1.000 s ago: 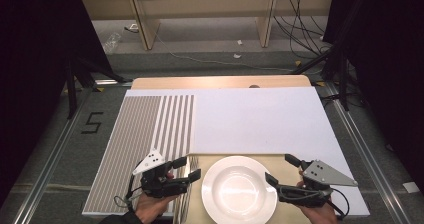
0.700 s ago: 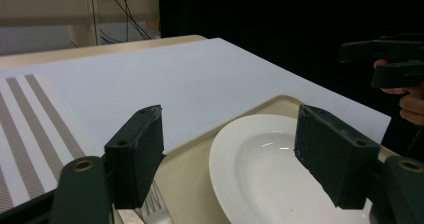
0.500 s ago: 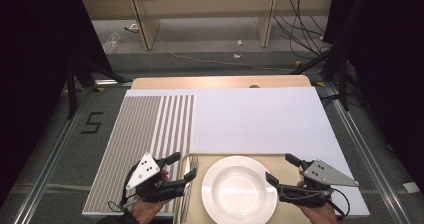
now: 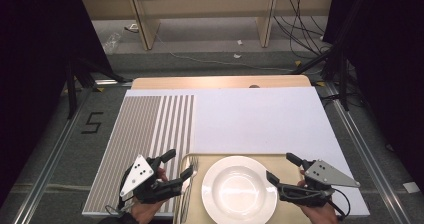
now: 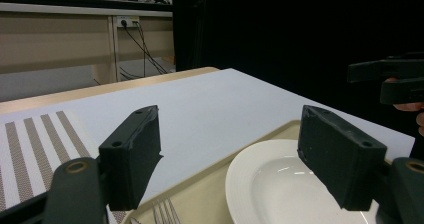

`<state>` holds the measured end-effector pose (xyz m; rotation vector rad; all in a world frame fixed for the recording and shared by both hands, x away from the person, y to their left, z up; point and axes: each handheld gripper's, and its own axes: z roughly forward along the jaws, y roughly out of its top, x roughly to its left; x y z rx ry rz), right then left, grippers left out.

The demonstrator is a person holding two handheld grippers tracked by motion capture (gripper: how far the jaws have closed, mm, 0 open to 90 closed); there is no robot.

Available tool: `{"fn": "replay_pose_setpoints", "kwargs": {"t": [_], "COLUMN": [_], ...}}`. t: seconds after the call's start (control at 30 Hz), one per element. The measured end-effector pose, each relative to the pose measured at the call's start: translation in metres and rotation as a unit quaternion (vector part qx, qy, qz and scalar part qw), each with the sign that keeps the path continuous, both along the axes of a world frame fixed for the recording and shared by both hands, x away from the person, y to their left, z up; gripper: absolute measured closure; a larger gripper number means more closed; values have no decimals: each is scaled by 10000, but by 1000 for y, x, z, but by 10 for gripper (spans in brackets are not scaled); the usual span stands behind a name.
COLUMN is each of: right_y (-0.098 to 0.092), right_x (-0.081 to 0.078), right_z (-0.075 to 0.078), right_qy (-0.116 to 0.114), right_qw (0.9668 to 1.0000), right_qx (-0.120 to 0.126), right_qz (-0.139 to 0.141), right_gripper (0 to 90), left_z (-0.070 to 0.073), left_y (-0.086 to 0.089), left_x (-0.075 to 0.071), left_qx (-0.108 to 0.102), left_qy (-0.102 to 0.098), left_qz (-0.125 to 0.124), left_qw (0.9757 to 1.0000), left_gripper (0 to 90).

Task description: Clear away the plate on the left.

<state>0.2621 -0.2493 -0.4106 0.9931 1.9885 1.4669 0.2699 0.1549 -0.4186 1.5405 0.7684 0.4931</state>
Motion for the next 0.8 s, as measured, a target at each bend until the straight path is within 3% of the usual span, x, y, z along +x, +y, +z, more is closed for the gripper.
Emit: {"fn": "replay_pose_setpoints", "kwargs": {"t": [0.2, 0.33, 0.8], "right_y": [0, -1, -1], "right_x": [0, 0, 0], "right_z": [0, 0, 0], "right_qy": [-82, -83, -97], "right_qw": [9999, 9999, 9999], "right_qx": [113, 102, 99], "right_qz": [-79, -79, -81], "right_gripper": [163, 163, 163], "left_z": [0, -1, 1], "left_y": [1, 1, 4], "left_x": [-2, 0, 0], "left_qx": [-44, -50, -110], "left_qy": [-66, 35, 72], "left_qz": [-26, -34, -8], "left_qw": [10000, 10000, 9999], "left_gripper": [235, 223, 187]}}
